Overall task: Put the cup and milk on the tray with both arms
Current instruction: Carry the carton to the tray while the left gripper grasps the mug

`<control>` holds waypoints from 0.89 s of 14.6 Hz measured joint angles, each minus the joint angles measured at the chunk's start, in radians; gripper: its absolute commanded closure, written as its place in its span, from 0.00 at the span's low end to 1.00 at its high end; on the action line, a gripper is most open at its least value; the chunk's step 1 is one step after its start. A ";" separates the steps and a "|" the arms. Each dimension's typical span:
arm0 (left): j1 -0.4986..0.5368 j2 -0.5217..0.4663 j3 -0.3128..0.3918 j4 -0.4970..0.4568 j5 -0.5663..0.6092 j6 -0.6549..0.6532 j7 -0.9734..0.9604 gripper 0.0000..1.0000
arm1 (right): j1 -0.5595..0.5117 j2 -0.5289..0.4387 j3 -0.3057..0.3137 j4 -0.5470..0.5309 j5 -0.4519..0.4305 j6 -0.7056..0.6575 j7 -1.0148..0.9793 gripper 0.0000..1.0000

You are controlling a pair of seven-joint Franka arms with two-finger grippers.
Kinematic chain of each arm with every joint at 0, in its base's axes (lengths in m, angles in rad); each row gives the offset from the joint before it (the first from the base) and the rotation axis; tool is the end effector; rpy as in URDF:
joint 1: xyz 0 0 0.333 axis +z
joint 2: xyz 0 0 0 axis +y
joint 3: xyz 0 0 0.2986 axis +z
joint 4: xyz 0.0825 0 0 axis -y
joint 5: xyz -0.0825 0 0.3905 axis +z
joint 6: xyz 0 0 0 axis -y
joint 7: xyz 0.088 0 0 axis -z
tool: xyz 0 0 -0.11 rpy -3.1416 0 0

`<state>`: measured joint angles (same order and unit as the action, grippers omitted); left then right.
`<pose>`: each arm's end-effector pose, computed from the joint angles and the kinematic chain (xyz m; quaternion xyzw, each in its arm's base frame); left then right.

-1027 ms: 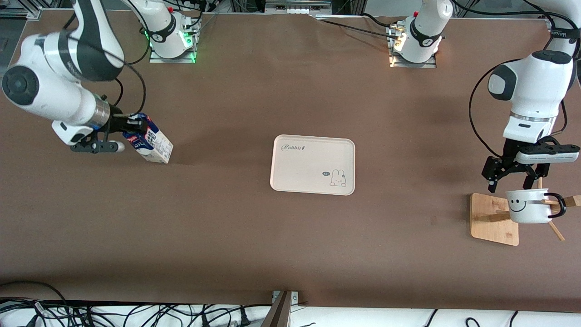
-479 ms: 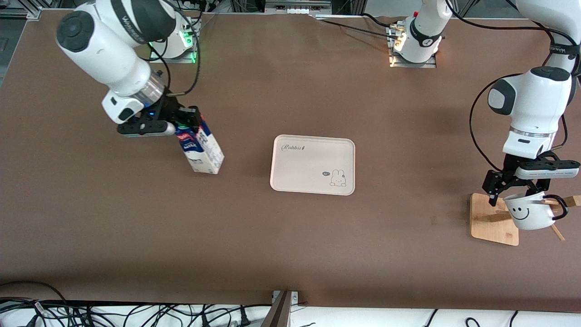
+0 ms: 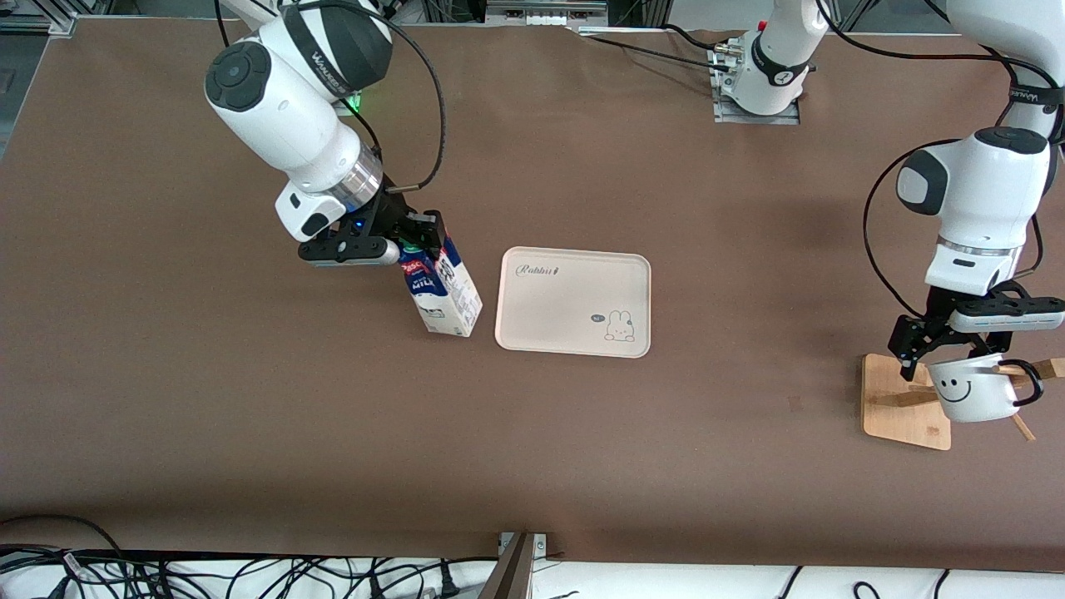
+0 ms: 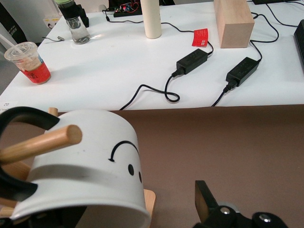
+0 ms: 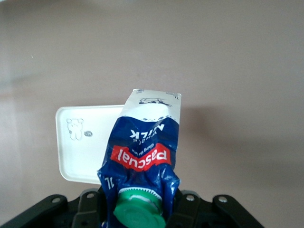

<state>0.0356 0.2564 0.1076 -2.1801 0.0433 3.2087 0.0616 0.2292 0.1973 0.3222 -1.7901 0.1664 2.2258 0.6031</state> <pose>0.6058 0.0808 0.3403 -0.9260 -0.0105 -0.3730 0.0572 0.5483 0.3310 0.4479 -0.9844 0.0742 -0.0469 0.1522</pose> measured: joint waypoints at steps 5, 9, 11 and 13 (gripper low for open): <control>0.010 -0.004 0.000 -0.047 0.000 0.067 0.027 0.00 | 0.049 0.036 0.000 0.000 0.000 0.030 0.129 0.58; 0.013 -0.017 0.000 -0.068 0.000 0.080 0.030 0.00 | 0.071 0.045 0.000 -0.004 -0.002 0.030 0.189 0.58; 0.017 -0.026 0.000 -0.074 0.000 0.080 0.032 0.10 | 0.088 0.046 0.000 -0.008 -0.007 0.031 0.224 0.58; 0.020 -0.029 0.000 -0.075 0.000 0.080 0.033 0.20 | 0.120 0.046 0.000 -0.008 -0.047 0.044 0.300 0.58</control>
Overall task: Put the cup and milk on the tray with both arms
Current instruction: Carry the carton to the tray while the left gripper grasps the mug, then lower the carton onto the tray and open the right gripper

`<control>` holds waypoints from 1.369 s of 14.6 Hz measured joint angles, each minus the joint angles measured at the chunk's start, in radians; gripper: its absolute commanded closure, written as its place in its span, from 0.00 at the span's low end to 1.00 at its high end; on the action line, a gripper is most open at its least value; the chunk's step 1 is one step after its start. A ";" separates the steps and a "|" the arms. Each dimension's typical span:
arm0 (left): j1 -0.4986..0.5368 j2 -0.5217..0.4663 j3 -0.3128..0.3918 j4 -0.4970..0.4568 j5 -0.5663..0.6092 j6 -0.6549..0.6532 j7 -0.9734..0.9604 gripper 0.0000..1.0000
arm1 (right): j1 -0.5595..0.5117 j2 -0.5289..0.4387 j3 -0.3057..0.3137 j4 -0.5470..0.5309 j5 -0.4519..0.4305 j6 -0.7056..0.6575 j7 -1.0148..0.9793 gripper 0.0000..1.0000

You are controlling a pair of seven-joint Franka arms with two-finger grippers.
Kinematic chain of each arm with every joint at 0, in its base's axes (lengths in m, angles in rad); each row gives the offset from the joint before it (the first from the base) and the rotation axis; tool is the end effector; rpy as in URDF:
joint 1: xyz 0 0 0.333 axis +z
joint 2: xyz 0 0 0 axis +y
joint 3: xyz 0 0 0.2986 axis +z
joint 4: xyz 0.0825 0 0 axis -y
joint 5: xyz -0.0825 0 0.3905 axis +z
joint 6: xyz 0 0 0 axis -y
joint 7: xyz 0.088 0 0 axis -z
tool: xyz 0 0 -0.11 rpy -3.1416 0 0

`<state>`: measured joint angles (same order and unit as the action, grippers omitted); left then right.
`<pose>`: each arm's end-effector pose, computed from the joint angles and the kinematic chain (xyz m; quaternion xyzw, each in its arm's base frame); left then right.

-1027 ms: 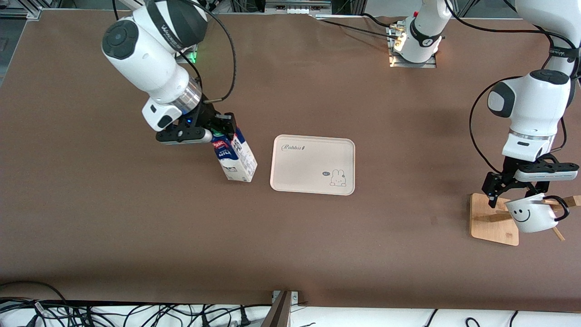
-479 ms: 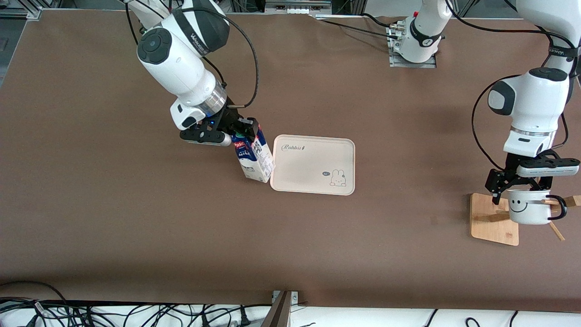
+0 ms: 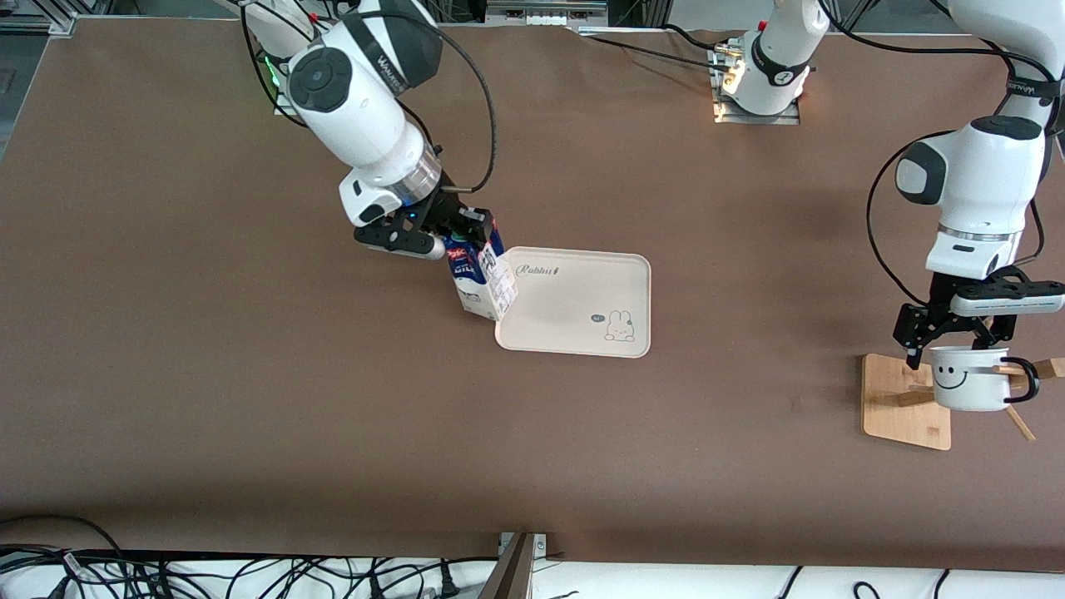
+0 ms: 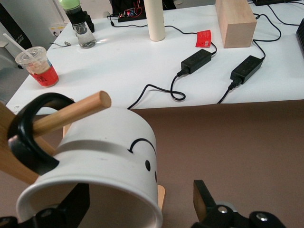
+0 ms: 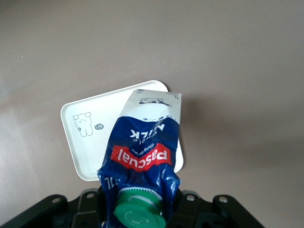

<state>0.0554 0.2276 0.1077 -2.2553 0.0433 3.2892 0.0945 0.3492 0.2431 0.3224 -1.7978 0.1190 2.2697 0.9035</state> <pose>0.5854 0.0901 0.3349 -0.9196 -0.0046 -0.3872 0.0664 0.5123 0.3955 0.4204 -0.9768 0.1555 -0.0223 0.1457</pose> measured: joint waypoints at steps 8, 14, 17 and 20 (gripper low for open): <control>0.007 0.000 0.000 -0.003 0.000 0.000 0.002 0.65 | 0.073 0.072 0.000 -0.005 -0.160 0.033 -0.042 0.58; 0.003 0.000 -0.011 -0.003 0.000 0.000 0.002 1.00 | 0.083 0.104 -0.002 0.089 -0.175 -0.193 -0.256 0.59; 0.003 -0.001 -0.011 -0.003 0.000 0.000 0.002 1.00 | 0.084 0.170 -0.006 0.296 -0.175 -0.414 -0.290 0.59; 0.002 -0.001 -0.011 -0.003 0.000 0.000 0.002 1.00 | 0.102 0.263 -0.006 0.421 -0.175 -0.470 -0.293 0.59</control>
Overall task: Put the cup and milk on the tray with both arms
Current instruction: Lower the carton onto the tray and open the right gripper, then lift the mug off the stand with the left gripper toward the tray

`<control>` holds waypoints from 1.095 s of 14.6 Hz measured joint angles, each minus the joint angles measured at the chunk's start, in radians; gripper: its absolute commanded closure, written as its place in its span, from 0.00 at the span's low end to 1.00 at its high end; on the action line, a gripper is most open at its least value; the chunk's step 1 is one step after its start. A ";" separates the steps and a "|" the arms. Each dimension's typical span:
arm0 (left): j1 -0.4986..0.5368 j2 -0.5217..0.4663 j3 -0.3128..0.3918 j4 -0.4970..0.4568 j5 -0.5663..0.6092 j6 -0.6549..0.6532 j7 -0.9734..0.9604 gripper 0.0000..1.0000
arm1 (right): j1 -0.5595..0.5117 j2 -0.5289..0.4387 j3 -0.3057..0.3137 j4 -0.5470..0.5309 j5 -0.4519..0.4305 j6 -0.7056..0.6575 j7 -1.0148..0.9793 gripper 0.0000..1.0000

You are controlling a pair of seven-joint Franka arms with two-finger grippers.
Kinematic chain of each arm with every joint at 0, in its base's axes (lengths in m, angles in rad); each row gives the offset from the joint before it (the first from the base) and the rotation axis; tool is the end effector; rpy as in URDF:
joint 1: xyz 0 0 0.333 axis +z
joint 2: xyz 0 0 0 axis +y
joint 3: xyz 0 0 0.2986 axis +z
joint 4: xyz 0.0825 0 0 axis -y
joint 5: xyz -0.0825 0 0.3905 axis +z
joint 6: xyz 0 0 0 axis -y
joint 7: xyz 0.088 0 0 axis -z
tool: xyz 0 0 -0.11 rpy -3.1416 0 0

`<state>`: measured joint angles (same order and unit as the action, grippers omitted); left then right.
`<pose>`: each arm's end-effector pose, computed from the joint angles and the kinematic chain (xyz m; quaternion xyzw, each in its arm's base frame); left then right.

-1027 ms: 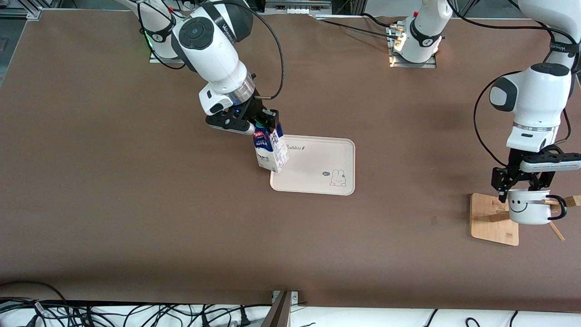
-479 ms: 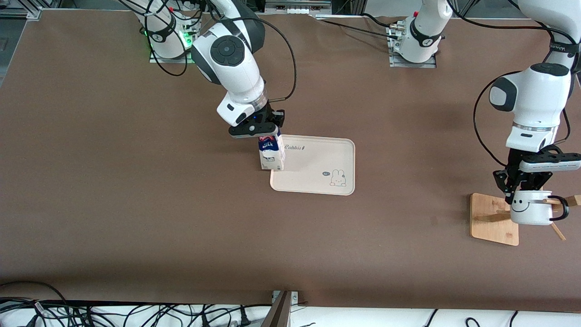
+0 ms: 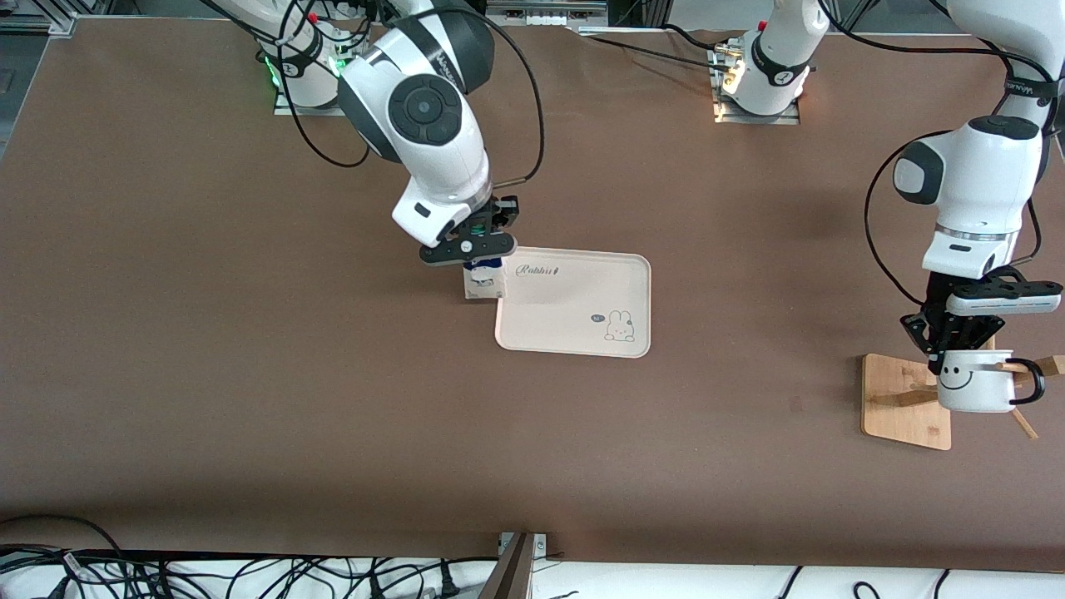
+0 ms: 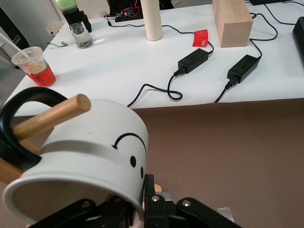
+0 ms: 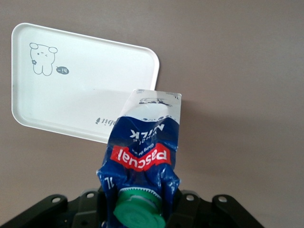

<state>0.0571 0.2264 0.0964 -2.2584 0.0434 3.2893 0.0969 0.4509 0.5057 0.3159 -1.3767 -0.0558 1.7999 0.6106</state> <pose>0.5853 0.0845 0.3341 -0.9200 0.0003 -0.3867 0.0637 0.5262 0.4482 0.4094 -0.9960 -0.0687 0.0536 0.0194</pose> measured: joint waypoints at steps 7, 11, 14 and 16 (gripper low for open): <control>-0.046 -0.010 -0.005 0.015 0.000 0.003 -0.002 1.00 | 0.031 0.073 -0.002 0.049 0.019 0.076 0.084 0.59; -0.078 -0.023 -0.006 0.015 0.000 0.003 -0.005 1.00 | 0.031 0.082 -0.005 0.078 0.085 0.074 0.086 0.59; -0.103 -0.026 -0.013 0.018 0.000 0.003 -0.005 1.00 | 0.031 0.105 -0.005 0.079 0.091 0.073 0.086 0.59; -0.118 -0.027 -0.031 0.020 0.000 -0.010 -0.012 1.00 | 0.033 0.129 -0.005 0.079 0.093 0.073 0.086 0.59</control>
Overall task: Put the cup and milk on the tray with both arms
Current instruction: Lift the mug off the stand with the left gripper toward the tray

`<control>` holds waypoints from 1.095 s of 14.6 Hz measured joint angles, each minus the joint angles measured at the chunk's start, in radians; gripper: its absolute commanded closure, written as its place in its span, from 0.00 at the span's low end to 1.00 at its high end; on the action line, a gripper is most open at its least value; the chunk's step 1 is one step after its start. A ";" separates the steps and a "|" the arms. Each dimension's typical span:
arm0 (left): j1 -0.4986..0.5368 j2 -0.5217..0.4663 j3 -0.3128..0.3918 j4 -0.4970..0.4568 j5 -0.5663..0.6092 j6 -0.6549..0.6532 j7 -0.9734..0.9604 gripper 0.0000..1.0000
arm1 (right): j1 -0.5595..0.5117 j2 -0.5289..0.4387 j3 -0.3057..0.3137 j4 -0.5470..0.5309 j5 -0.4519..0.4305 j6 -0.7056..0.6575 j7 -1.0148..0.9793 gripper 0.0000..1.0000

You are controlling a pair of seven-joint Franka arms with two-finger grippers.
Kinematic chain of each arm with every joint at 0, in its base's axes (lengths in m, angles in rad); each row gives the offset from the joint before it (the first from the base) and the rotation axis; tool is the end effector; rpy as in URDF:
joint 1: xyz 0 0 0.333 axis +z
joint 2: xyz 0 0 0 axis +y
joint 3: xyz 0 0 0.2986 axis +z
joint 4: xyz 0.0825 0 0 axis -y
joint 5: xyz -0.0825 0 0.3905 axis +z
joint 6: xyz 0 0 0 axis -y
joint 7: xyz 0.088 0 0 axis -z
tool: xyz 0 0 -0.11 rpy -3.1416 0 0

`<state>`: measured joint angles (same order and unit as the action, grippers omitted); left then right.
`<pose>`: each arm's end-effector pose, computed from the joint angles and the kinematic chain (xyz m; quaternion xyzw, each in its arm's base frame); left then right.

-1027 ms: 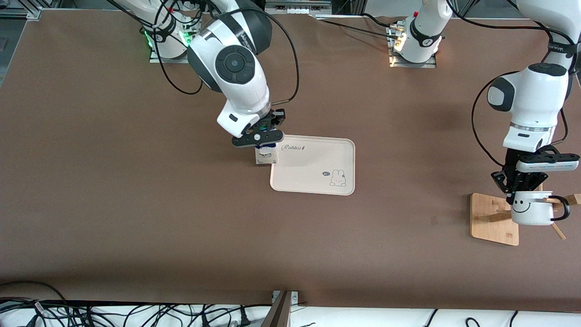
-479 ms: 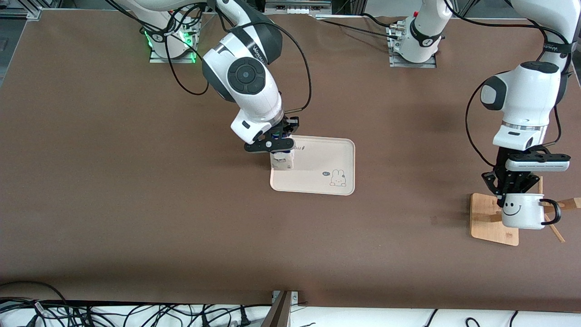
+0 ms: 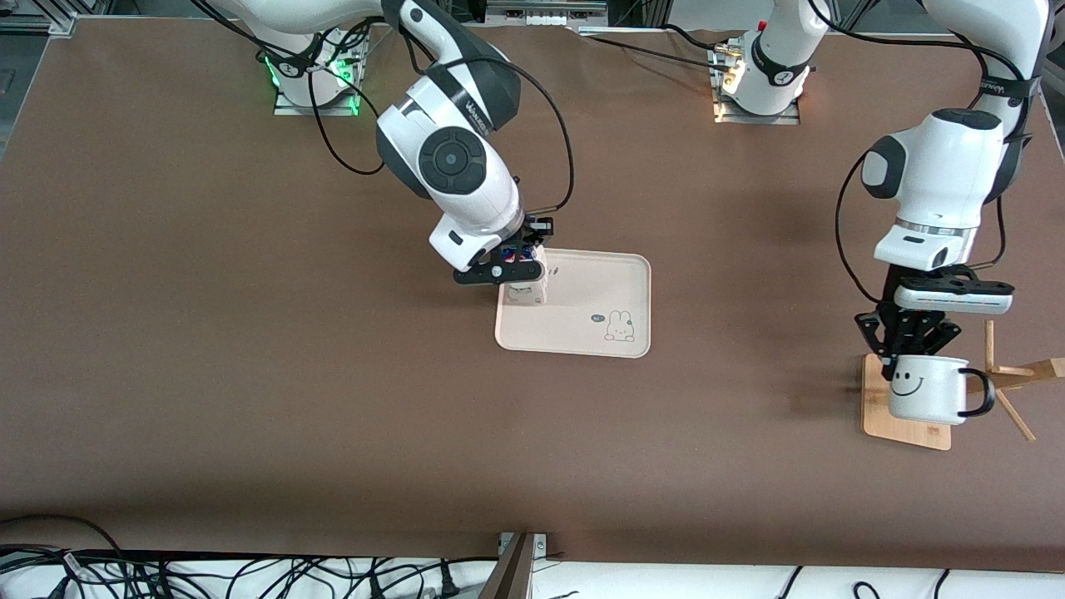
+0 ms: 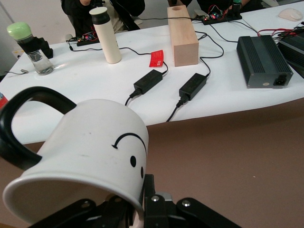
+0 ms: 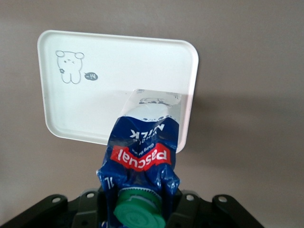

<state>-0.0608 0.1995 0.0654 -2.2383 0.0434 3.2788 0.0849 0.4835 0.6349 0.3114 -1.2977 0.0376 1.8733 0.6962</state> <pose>0.5962 -0.0028 0.3574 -0.9108 0.0607 -0.4072 0.0300 0.5342 0.4809 0.3652 -0.9937 -0.0161 0.0855 0.0701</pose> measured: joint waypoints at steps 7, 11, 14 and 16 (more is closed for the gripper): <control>-0.011 -0.046 -0.073 0.139 0.000 -0.470 -0.013 1.00 | 0.024 0.033 0.002 0.002 0.001 0.000 -0.003 0.59; -0.019 -0.056 -0.117 0.267 0.000 -0.817 -0.014 1.00 | 0.029 0.061 0.002 0.002 0.001 0.015 -0.016 0.59; -0.027 -0.056 -0.162 0.318 0.000 -0.942 -0.027 1.00 | 0.028 0.067 -0.002 0.003 0.001 0.019 -0.030 0.59; -0.029 -0.056 -0.169 0.328 0.000 -0.978 -0.031 1.00 | 0.027 0.068 -0.006 0.003 0.001 0.020 -0.038 0.58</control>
<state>-0.0893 0.1437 -0.1035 -1.9099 0.0431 2.3013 0.0539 0.5101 0.7026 0.3049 -1.2947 0.0390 1.8937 0.6587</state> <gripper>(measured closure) 0.912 0.586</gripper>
